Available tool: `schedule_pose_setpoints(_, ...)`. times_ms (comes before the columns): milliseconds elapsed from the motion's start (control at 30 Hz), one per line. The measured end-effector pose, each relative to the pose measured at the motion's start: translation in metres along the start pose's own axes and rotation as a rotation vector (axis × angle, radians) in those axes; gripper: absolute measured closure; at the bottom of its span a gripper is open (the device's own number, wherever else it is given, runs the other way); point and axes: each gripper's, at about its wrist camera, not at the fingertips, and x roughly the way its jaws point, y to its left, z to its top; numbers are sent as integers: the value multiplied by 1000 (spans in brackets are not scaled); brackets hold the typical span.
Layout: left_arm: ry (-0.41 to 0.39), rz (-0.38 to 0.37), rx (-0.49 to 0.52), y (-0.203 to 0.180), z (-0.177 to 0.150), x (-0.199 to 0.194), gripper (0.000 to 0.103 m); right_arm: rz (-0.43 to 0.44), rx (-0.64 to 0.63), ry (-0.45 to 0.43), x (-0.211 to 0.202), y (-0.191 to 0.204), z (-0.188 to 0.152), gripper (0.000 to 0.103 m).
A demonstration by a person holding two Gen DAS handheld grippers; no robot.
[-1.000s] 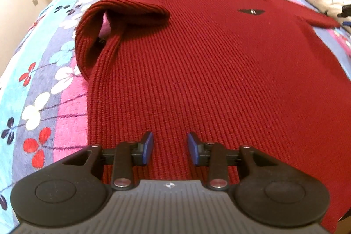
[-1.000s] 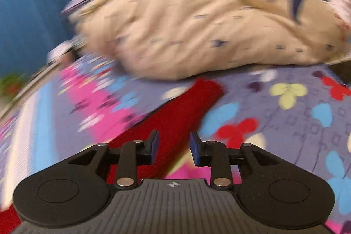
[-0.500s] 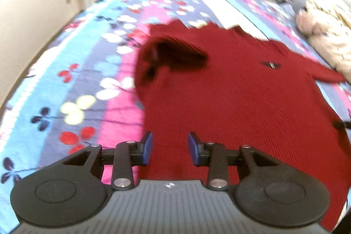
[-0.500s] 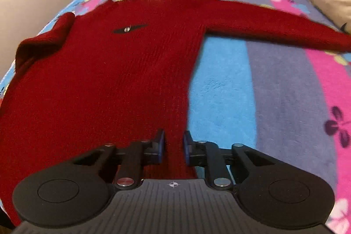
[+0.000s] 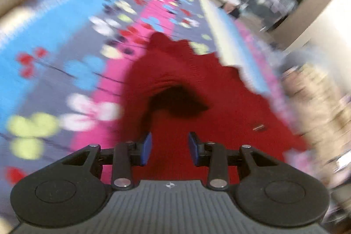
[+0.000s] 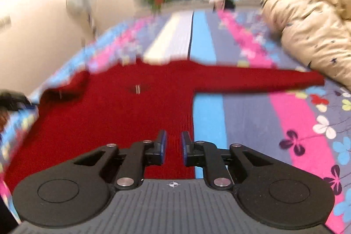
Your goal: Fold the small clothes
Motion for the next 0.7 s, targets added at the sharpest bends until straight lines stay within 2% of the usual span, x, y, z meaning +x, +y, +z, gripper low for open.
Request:
schedule_pose_setpoints(67,-6,-86,-126,9,12,14,34,10,62,-20,2,-5,0,83)
schedule_pose_setpoints(233,-102,-124,-519,53,30,31,32,-79,32,101,42,1,-14,83)
schedule_pose_setpoints(267,-115,-117,-575,61,33,29,34,-93,7,135,50,4,-17,83)
schedule_pose_setpoints(300,-119,-90,-601,68,36,28,58,-103,-13,168,56,7,-21,83)
schedule_pose_setpoints(333,-132,-27,-585,73,40,23,81,-115,-32,202,64,10,-25,83)
schedule_pose_setpoints(367,-161,49,-551,76,45,15,91,-131,-51,234,73,12,-28,83)
schedule_pose_setpoints(433,-257,230,-438,79,58,-12,92,-168,-83,303,89,18,-35,83)
schedule_pose_setpoints(500,-433,452,-293,77,75,-52,92,-207,-109,364,102,21,-43,83)
schedule_pose_setpoints(533,-541,586,-215,76,82,-74,92,-224,-119,383,106,23,-46,83)
schedule_pose_setpoints(567,-613,667,-165,80,88,-90,91,-233,-126,391,109,25,-47,83)
schedule_pose_setpoints(600,-630,661,-145,92,95,-101,87,-238,-129,392,112,27,-48,82)
schedule_pose_setpoints(633,-600,628,-164,110,101,-105,84,-243,-129,392,112,28,-49,82)
schedule_pose_setpoints(667,-557,627,-182,126,105,-105,76,-246,-125,392,111,29,-49,81)
schedule_pose_setpoints(700,-525,691,-193,139,106,-105,67,-248,-122,391,111,29,-49,81)
